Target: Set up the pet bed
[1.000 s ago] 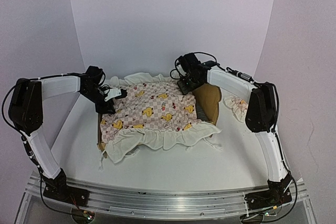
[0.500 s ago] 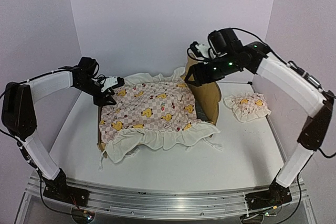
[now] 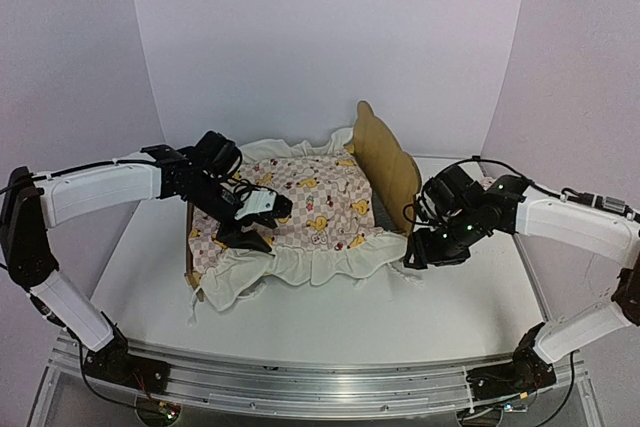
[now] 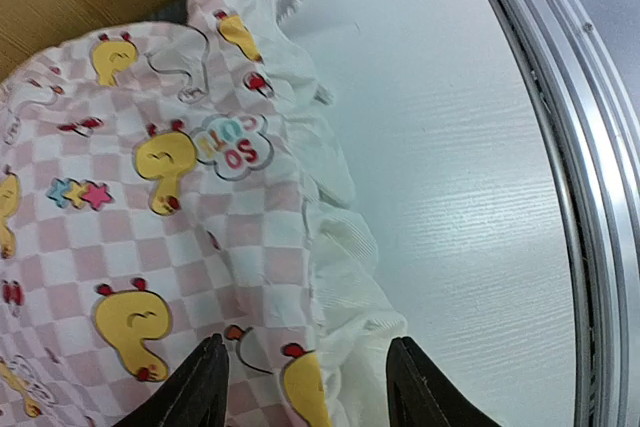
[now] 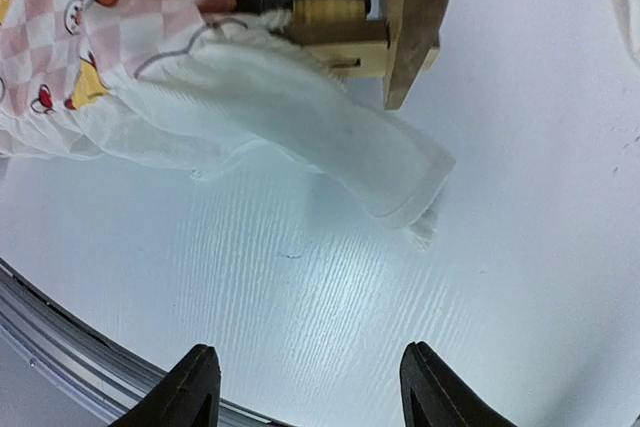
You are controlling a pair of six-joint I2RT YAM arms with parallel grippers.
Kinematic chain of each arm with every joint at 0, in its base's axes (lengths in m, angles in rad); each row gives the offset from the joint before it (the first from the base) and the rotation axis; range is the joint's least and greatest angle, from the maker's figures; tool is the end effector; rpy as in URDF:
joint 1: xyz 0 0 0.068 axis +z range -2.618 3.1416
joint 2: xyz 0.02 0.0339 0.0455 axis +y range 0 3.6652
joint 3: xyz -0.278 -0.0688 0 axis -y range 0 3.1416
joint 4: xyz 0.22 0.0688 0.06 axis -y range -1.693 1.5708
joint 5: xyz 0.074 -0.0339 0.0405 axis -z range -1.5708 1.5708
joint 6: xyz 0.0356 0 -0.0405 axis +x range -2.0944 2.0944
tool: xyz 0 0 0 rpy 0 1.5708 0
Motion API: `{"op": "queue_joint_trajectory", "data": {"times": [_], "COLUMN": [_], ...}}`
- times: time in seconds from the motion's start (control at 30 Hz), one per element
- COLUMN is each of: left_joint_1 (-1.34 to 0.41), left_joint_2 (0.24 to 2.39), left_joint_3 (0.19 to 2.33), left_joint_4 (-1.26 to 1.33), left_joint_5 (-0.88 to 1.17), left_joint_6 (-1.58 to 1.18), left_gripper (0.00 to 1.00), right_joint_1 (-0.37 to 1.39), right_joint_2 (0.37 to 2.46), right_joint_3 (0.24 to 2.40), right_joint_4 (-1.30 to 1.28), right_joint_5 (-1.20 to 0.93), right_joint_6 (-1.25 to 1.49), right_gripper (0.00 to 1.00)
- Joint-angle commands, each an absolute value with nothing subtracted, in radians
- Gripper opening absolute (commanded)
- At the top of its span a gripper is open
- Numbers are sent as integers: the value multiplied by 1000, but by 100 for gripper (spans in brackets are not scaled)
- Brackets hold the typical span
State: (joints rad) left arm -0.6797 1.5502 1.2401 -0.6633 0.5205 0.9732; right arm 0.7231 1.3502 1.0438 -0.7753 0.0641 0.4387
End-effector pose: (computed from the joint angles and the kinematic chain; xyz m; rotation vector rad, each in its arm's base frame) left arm 0.2230 -0.2030 0.2947 1.9228 1.5001 -0.5309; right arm 0.1803 0.1561 0.2789 -0.3590 2.6589 0.2955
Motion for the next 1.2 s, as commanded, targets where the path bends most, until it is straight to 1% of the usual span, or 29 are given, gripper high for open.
{"op": "queue_joint_trajectory", "data": {"times": [0.0, 0.07, 0.13, 0.23, 0.3, 0.33, 0.37, 0.4, 0.47, 0.53, 0.6, 0.67, 0.8, 0.87, 0.93, 1.0, 1.1, 1.17], "left_joint_1": [-678, -678, -677, -678, -677, -677, -677, -677, -677, -674, -658, -614, -524, -517, -517, -526, -554, -563], "left_joint_2": [1560, 1560, 1540, 1505, 1489, 1485, 1482, 1479, 1475, 1479, 1491, 1511, 1580, 1596, 1595, 1581, 1539, 1504], "left_joint_3": [1214, 1193, 1158, 1094, 1058, 1034, 1016, 1003, 979, 973, 976, 994, 1059, 1081, 1101, 1113, 1101, 1081], "left_joint_4": [-666, -673, -676, -671, -659, -649, -640, -624, -583, -539, -496, -448, -420, -441, -493, -556, -614, -633], "left_joint_5": [398, 353, 343, 354, 351, 343, 334, 324, 293, 251, 206, 183, 169, 194, 268, 365, 442, 502], "left_joint_6": [983, 981, 987, 988, 984, 984, 987, 989, 993, 995, 1011, 1038, 1106, 1120, 1122, 1107, 1099, 1097], "left_gripper": [55, 56, 56, 57, 57, 57, 57, 57, 57, 55, 52, 49, 47, 47, 49, 52, 55, 57], "right_joint_1": [742, 744, 744, 742, 742, 740, 736, 733, 727, 715, 695, 674, 618, 613, 614, 631, 705, 763], "right_joint_2": [1339, 1321, 1307, 1338, 1383, 1408, 1431, 1451, 1494, 1521, 1531, 1534, 1542, 1550, 1556, 1536, 1459, 1405], "right_joint_3": [963, 914, 871, 866, 870, 875, 885, 902, 937, 964, 979, 993, 1027, 1043, 1053, 1041, 982, 943], "right_joint_4": [-583, -495, -417, -362, -304, -276, -254, -243, -240, -256, -278, -304, -374, -408, -445, -481, -504, -501], "right_joint_5": [-3, 27, 102, 212, 235, 234, 225, 215, 208, 216, 218, 222, 224, 190, 119, 102, 198, 249], "right_joint_6": [508, 533, 554, 581, 585, 587, 585, 579, 562, 555, 559, 553, 525, 488, 472, 481, 496, 527], "right_gripper": [62, 63, 65, 67, 66, 63, 58, 48, 24, 9, 3, 0, 1, 12, 25, 32, 44, 49]}}
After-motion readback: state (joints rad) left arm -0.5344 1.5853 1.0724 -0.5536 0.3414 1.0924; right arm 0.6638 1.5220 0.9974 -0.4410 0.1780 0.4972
